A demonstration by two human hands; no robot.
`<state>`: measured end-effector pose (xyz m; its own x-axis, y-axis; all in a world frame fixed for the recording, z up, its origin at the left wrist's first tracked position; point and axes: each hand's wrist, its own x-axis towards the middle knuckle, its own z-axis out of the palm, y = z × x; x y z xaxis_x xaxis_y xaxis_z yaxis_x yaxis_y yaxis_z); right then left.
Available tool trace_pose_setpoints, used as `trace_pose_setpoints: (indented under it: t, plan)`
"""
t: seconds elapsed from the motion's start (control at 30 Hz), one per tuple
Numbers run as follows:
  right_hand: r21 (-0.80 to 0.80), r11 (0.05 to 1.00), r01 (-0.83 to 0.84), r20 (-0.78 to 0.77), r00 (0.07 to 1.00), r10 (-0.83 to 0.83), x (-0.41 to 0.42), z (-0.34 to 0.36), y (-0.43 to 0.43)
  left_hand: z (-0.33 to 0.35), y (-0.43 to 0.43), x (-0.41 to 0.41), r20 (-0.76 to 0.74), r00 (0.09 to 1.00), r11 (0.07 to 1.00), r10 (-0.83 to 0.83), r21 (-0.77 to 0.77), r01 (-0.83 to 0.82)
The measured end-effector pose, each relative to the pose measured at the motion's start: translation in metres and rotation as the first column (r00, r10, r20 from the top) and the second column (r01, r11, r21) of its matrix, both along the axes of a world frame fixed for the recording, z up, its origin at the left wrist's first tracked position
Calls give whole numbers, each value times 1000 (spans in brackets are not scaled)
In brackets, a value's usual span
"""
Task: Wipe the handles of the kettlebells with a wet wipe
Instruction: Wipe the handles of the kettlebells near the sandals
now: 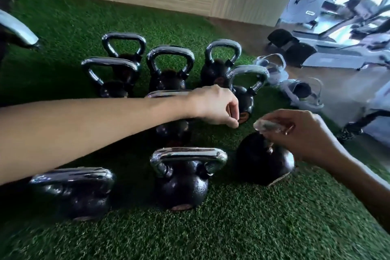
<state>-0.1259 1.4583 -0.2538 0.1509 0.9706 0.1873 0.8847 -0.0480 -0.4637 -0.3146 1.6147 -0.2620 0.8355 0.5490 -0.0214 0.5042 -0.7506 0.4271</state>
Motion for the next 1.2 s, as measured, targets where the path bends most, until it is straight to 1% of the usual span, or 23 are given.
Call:
trace_pose_setpoints:
  t: [0.1,0.2,0.3,0.37,0.53,0.6,0.67,0.73,0.77,0.83,0.9,0.93,1.0,1.03,1.07,1.13,1.2]
  plan:
    - [78,997,29,-14,999,-28,37,10,2,-15,-8,42,31,999,997,25,-77,-22]
    - [77,997,14,22,1000,-16,75,11,2,-29,-15,65,105,991,992,81,-104,-70]
    - [139,989,-52,101,994,38,103,7,2,-40,-20,82,154,975,981,160,-136,-139]
    - [198,975,-103,156,985,73,115,3,6,-50,-26,92,208,953,959,220,-225,-172]
    - [195,953,-233,205,960,192,133,-25,20,-63,-44,106,272,924,918,268,-363,-159]
    - [217,920,-325,238,932,273,132,-37,18,-56,-47,105,234,936,913,264,-372,-165]
    - [264,882,-391,284,905,316,140,-46,14,-48,-50,108,180,947,909,268,-374,-186]
    - [325,865,-383,285,911,296,156,-53,12,-41,-50,115,133,948,905,288,-360,-225]
    - [359,865,-349,251,929,271,166,-55,12,-36,-50,120,90,949,903,301,-346,-254]
    - [399,874,-276,153,960,234,185,-55,15,-23,-44,129,-48,953,898,300,-323,-299]
    - [406,878,-252,58,966,251,188,-54,21,-7,-36,140,-208,949,901,236,-319,-294]
    - [399,876,-270,40,960,277,182,-54,24,2,-32,145,-279,940,907,198,-312,-284]
    - [373,867,-331,80,942,325,164,-56,28,15,-26,157,-385,912,919,142,-292,-266]
    - [370,861,-350,99,936,338,161,-58,29,20,-24,163,-424,897,924,123,-281,-260]
    - [377,860,-345,83,937,340,164,-59,29,23,-22,168,-458,882,927,109,-273,-257]
    - [410,870,-275,-20,951,310,190,-60,28,24,-20,175,-499,860,925,106,-267,-270]
    - [432,885,-174,-133,958,253,219,-63,25,21,-21,174,-497,858,917,131,-269,-296]
